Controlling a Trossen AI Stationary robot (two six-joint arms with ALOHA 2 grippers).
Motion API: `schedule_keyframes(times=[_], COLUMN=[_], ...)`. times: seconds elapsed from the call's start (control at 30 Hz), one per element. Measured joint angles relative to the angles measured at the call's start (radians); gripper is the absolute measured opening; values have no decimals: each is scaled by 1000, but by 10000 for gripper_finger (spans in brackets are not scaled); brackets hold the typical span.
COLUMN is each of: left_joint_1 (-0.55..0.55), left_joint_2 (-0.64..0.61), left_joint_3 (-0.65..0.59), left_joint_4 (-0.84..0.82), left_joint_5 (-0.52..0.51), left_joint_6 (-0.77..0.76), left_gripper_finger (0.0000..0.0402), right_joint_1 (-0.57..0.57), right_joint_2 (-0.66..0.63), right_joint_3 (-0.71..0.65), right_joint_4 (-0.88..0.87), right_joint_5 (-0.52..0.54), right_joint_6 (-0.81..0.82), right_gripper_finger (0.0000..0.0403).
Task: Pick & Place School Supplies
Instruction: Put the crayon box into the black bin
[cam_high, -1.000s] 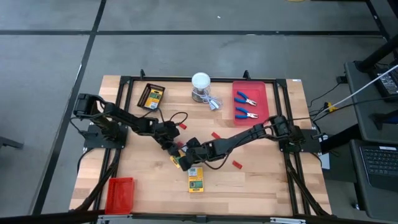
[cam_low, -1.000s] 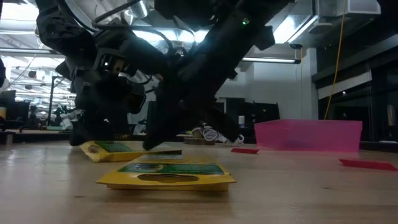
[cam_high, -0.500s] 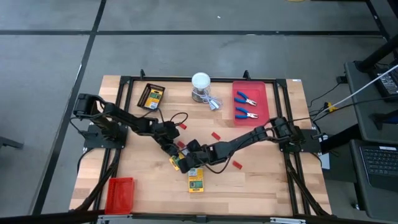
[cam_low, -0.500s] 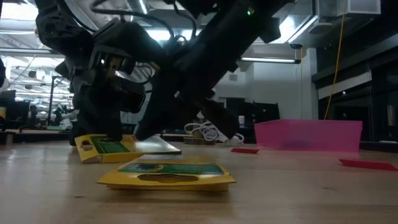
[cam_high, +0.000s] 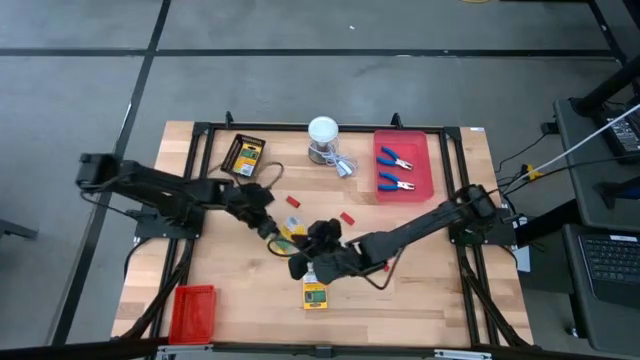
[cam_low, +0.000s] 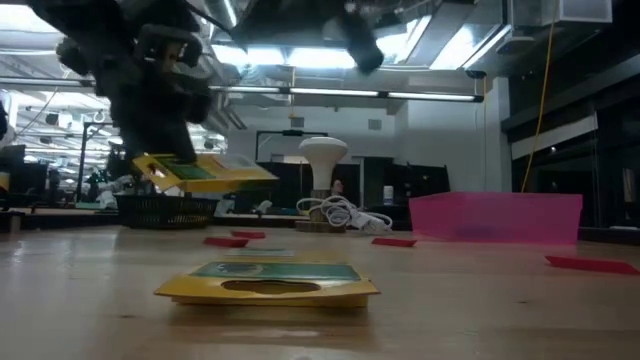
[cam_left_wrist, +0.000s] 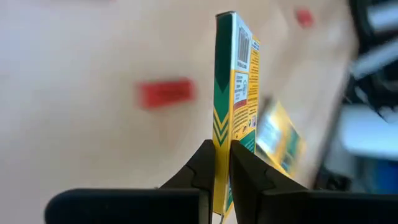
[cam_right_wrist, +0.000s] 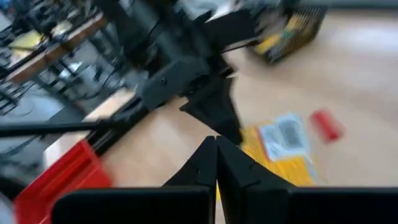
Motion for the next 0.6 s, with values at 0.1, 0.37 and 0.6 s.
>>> schedule_keyframes(times=[0.1,0.37,0.6], left_joint_1=[12,57,145], left_joint_2=[-147,-480,-595], left_joint_3=[5,48,50], left_joint_4=[-148,-450,-531], left_joint_5=[-169,-674,-861], left_joint_6=[-29,-310,-530], left_gripper_finger=[20,20,20], right_joint_1=[8,-2,0], right_joint_2=[-48,-114,-114], right_joint_3=[0,0,-1], right_joint_4=[-26,-116,-191], right_joint_5=[86,172,172], right_joint_6=[-56,-132,-86], right_gripper_finger=[5,4,3])
